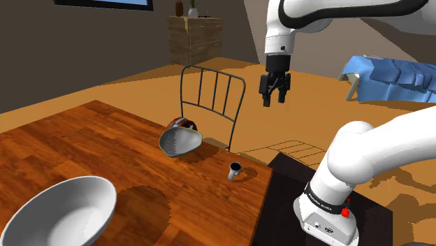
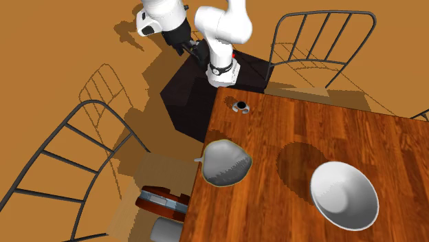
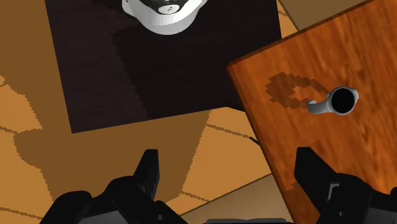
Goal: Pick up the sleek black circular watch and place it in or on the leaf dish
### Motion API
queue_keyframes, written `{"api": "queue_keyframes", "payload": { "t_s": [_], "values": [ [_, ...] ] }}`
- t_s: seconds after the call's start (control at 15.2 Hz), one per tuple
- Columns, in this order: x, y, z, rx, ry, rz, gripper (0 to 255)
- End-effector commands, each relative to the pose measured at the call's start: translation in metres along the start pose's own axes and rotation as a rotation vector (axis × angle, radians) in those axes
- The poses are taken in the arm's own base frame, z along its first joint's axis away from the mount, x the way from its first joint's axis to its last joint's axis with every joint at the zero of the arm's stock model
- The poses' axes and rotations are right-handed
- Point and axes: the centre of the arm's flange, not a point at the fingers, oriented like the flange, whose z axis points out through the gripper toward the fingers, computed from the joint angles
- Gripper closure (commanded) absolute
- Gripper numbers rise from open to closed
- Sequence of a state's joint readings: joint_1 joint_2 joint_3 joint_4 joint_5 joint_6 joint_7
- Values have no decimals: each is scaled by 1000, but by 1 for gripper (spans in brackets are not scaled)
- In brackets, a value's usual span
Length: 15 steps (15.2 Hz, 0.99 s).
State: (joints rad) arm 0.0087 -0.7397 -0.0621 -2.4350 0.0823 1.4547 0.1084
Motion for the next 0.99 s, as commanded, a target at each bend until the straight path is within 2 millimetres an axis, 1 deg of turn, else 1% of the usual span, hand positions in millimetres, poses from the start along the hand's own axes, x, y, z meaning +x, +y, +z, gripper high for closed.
{"api": "queue_keyframes", "payload": {
  "t_s": [0.0, 0.46, 0.92],
  "values": [
    [0, 0, 0, 0, 0, 0, 0],
    [-13, -79, 58, -42, 89, -28, 0],
    [-22, -155, 121, -84, 179, -55, 0]
  ]
}}
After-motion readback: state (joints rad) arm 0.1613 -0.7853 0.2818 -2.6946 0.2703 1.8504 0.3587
